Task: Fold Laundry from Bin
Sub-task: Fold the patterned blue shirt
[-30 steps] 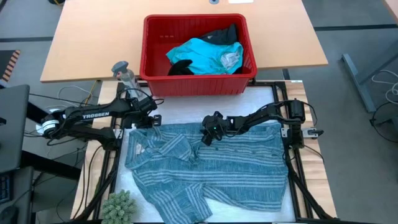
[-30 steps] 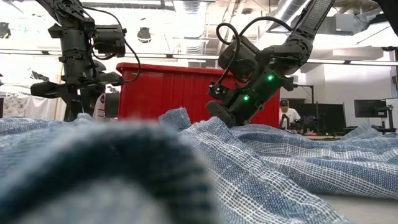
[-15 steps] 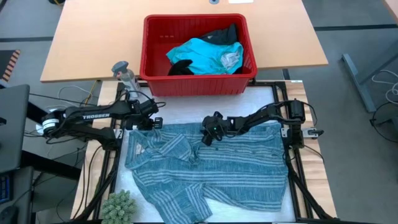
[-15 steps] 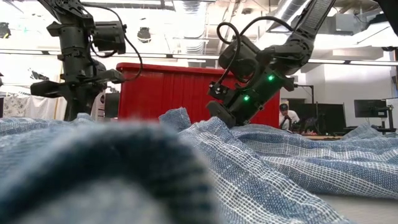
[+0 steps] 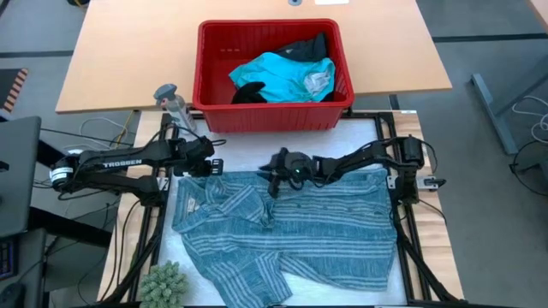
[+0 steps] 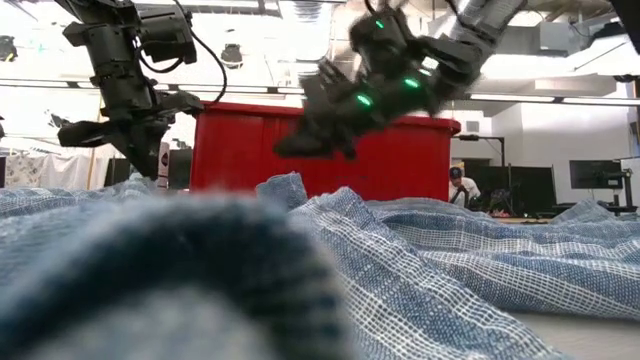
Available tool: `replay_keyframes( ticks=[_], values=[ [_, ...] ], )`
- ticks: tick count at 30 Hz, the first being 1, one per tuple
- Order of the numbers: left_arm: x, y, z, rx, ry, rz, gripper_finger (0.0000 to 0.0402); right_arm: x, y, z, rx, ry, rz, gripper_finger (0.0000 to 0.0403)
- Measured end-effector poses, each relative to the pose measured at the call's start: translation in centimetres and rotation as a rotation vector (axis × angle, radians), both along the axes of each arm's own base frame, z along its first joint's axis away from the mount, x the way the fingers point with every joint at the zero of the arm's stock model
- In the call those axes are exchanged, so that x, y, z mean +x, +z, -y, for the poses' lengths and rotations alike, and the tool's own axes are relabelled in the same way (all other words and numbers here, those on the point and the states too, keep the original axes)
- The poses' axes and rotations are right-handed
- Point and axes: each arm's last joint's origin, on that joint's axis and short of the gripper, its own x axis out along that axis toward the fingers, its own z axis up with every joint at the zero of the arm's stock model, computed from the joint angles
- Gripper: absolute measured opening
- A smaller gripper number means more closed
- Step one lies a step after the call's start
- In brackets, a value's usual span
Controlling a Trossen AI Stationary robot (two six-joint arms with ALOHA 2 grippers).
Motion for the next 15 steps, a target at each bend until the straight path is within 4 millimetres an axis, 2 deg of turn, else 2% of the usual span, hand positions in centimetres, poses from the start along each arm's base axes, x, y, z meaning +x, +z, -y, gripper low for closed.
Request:
replay_keyframes(
  ticks=[2,5,7,11,15],
  values=[
    [0.1,-0.1,0.0,-0.002,-0.004,-0.003,0.0,1.6,1.2,0.2,-0.017,0.017,0.049,0.0116],
    [0.2,-0.1,0.1,0.002,-0.01,-0.006,0.0,4.7,1.1,0.5,-0.026,0.077,0.036,0.0098],
    [0.2,-0.2,0.2,0.002,-0.018,-0.014,0.0,6.5,0.5,0.6,-0.02,0.103,-0.025,0.0087],
    [0.2,-0.2,0.2,0.009,-0.029,-0.019,0.0,10.0,0.4,0.8,-0.022,0.121,-0.021,0.0074],
    [0.2,-0.2,0.2,0.016,-0.038,-0.023,0.0,12.3,-1.4,1.0,-0.024,0.15,-0.062,0.0067]
  ],
)
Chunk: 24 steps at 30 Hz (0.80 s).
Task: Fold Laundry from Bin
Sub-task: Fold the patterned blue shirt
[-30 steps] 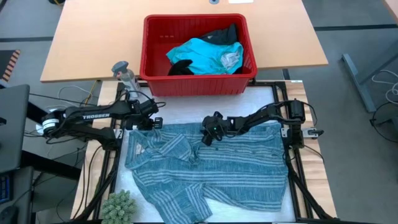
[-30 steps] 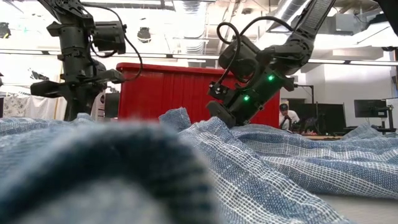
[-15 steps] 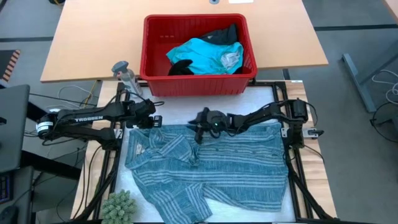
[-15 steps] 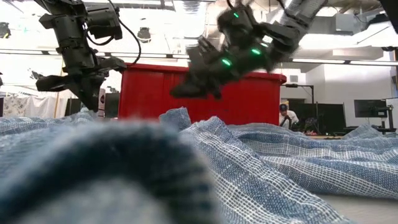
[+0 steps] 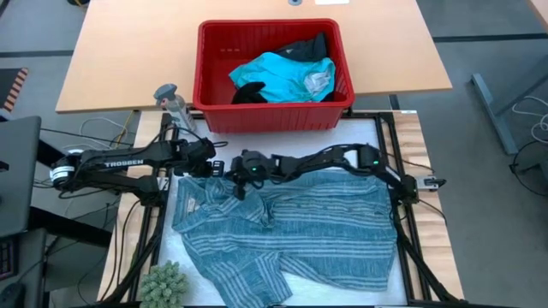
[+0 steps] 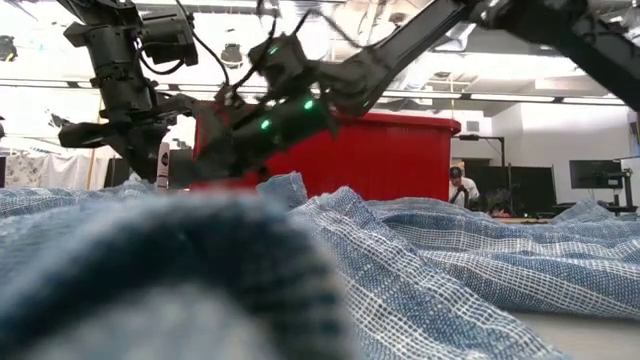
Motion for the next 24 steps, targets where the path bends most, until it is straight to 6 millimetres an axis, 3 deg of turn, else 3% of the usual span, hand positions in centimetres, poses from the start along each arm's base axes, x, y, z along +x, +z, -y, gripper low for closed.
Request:
replay_keyframes(
  ticks=[14,24],
  values=[
    [0.1,0.0,0.0,0.008,-0.029,0.002,0.0,3.7,-3.6,1.1,-0.011,-0.002,-0.025,0.0038],
    [0.1,0.0,0.1,-0.009,-0.051,0.007,0.0,2.9,-4.9,3.3,0.01,-0.126,-0.142,0.0026]
  ],
)
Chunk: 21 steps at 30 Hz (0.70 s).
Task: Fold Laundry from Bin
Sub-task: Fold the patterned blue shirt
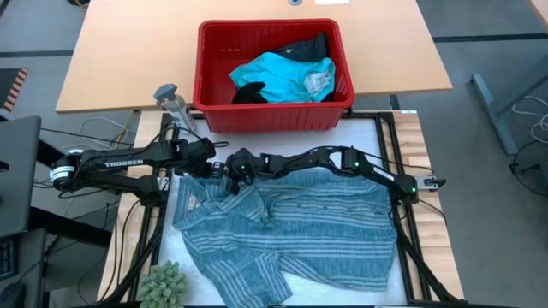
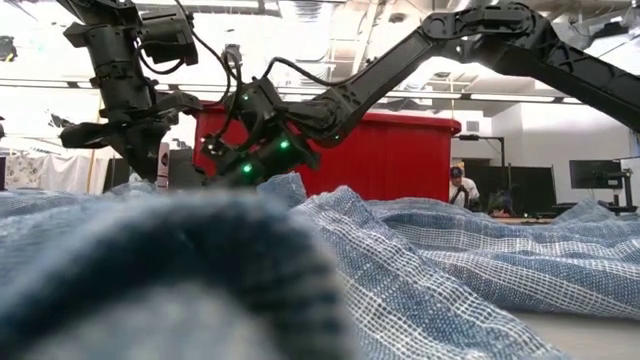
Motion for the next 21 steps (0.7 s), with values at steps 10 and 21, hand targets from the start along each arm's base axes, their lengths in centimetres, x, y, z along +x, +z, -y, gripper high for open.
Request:
replay_keyframes(
  ticks=[10,21],
  values=[
    [-0.9,-0.4,0.7,-0.005,-0.01,-0.127,0.0,-0.6,-0.4,1.2,0.023,-0.033,-0.077,0.0026],
    [-2.6,-0.7,1.6,0.098,0.0,-0.364,0.0,-0.7,-0.5,1.1,0.014,-0.026,-0.089,0.0025]
  ],
)
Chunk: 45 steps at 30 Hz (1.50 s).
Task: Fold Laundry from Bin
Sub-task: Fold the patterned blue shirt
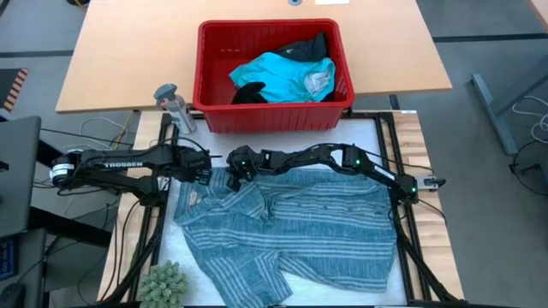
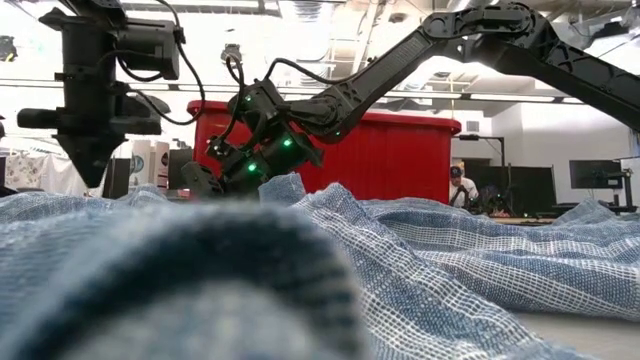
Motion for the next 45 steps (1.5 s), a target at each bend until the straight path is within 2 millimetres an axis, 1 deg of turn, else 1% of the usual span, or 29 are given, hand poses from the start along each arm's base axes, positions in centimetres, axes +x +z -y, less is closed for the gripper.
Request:
replay_keyframes(
  ticks=[3,8,10,14,17,20,23,28,31,33,37,41,45],
  values=[
    [0.2,0.1,-0.2,0.085,-0.025,-0.004,0.0,0.0,0.0,0.0,-0.001,0.001,-0.001,0.0025],
    [1.4,0.4,-0.6,0.147,-0.243,0.049,0.0,0.0,0.0,-0.1,-0.003,0.004,-0.002,0.0025],
    [1.7,0.5,-0.7,0.17,-0.297,0.06,0.0,0.0,0.0,-0.1,-0.003,0.005,-0.003,0.0025],
    [1.2,0.0,-1.0,0.144,-0.274,0.032,0.0,0.0,-0.1,-0.1,-0.004,0.007,-0.004,0.0025],
    [0.7,-1.8,-0.9,0.087,-0.267,0.04,0.0,0.0,-0.1,-0.1,-0.005,0.013,-0.005,0.0026],
    [0.6,-3.7,-1.1,0.082,-0.251,0.114,0.0,0.0,-0.1,-0.2,-0.018,0.024,-0.01,0.0026],
    [0.8,-4.6,-1.2,0.112,-0.237,0.179,0.0,0.0,-0.1,-0.2,-0.018,0.029,-0.011,0.0026],
    [1.1,-4.5,-1.8,0.194,-0.24,0.204,0.0,0.0,-0.2,-0.3,-0.013,0.043,-0.011,0.0026],
    [0.8,-4.4,-2.5,0.281,-0.164,0.166,0.0,0.0,-0.2,-0.4,-0.012,0.044,-0.012,0.0026],
    [0.5,-4.5,-2.8,0.306,-0.103,0.139,0.0,0.0,-0.2,-0.4,-0.011,0.044,-0.015,0.0026],
    [-0.5,-4.8,-2.7,0.24,-0.031,0.081,0.0,-0.1,-0.3,-0.4,-0.008,0.044,-0.031,0.0026],
    [-1.2,-5.1,-2.1,0.162,-0.037,0.018,0.0,-0.2,-0.4,-0.4,-0.005,0.042,-0.041,0.0026],
    [-2.0,-5.4,-1.4,0.111,-0.008,-0.065,0.0,-0.4,-0.6,-0.3,-0.027,0.004,-0.077,0.0026]
  ],
)
